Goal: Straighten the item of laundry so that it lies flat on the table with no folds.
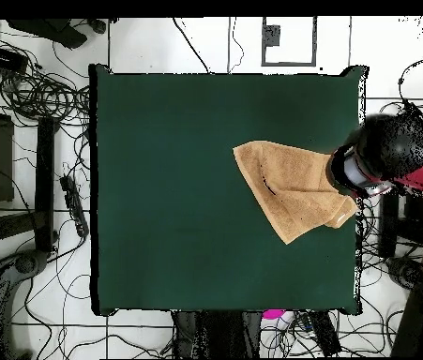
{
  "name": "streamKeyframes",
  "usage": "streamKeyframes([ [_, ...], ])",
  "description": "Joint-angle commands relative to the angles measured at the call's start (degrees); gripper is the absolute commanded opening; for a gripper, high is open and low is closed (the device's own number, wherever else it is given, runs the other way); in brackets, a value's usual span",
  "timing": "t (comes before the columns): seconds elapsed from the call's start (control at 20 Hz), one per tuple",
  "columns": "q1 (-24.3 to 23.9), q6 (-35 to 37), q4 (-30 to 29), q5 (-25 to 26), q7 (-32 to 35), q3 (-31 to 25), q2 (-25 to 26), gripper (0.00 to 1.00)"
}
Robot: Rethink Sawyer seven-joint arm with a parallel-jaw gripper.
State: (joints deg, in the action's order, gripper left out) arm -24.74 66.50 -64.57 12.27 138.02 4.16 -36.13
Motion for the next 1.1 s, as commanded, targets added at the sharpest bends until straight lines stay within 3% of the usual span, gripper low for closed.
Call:
streamKeyframes([
  [0.05, 3.24, -8.18, 4.92, 1.10, 4.03, -4.47, 7.33, 1.00],
  [0.15, 2.67, -8.38, 7.51, 1.16, 0.60, -6.05, 9.87, 1.00],
  [0.45, 2.52, -12.46, 11.51, -1.06, 0.00, -8.31, 14.91, 1.00],
  [0.8, 2.95, -13.80, 14.23, -2.39, -5.66, -11.23, 17.60, 1.00],
  [1.1, 6.24, -10.09, 14.09, -3.77, -0.11, -9.36, 17.02, 1.00],
])
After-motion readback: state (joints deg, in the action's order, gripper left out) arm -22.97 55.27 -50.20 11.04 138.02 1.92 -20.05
